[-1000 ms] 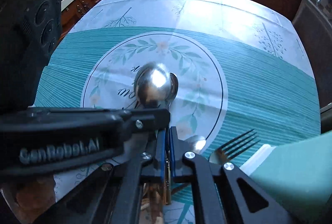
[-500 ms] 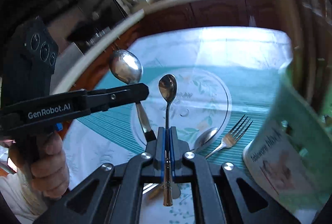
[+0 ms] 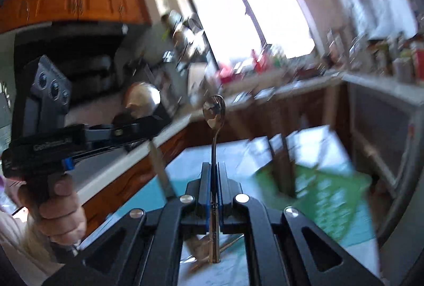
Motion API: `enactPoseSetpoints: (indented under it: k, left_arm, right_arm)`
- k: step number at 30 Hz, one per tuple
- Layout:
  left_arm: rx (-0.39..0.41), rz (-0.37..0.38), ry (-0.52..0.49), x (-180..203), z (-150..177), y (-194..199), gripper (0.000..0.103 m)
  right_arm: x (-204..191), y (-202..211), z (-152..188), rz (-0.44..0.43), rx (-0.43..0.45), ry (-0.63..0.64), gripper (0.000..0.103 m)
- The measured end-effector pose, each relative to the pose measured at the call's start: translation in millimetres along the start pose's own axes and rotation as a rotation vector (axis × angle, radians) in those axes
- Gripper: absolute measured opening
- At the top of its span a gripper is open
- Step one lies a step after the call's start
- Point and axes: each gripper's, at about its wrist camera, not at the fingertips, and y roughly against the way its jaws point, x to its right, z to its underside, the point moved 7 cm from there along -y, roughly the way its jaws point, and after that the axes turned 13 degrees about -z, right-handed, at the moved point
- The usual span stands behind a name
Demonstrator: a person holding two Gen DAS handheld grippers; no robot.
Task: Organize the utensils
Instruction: 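Lift both spoons and carry them into the green holder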
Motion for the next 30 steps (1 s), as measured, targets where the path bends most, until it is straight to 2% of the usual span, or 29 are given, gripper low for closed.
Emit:
enactPoseSetpoints:
  k: [2,5,11,16,19,26,30]
  left_arm:
    - [0.035,0.013,-0.019,20.1,-15.9,1.5,0.001]
    - [0.089,0.023,-0.036,45.7,-35.8,-0.9,0.0]
    - [0.15,-0.005,-0.059,78.3,-53.9,-34.5,0.001]
    - [0.118,-0.018,-0.072,85.8,-42.2,-79.4,0.001]
    - [0.125,-0.024,-0.1,91.2,-33.3,-99.2,0.001]
    - [0.135,-0.037,-0.184,99.0,-6.3,-124.7,0.001]
    - [0.137,-0.018,-0.244,109.4,16.7,-128.1,0.001]
  right_arm:
    - [10.3,14.0,-8.8,0.071,0.058,0.048,0.004]
    - [30.5,19.8,-10.6,0.151,0.084,0.089,0.004]
    - [57.7,13.0,3.2,0.199,0.118,0.112,0.004]
    - [66.6,15.8,10.3,0.198,0.133,0.112,0.004]
    - [70.5,18.4,11.8,0.189,0.139,0.107,0.003]
    - [74.5,12.3,19.3,0.211,0.106,0.125,0.002]
    - [77.7,8.9,23.8,0.219,0.079,0.132,0.002]
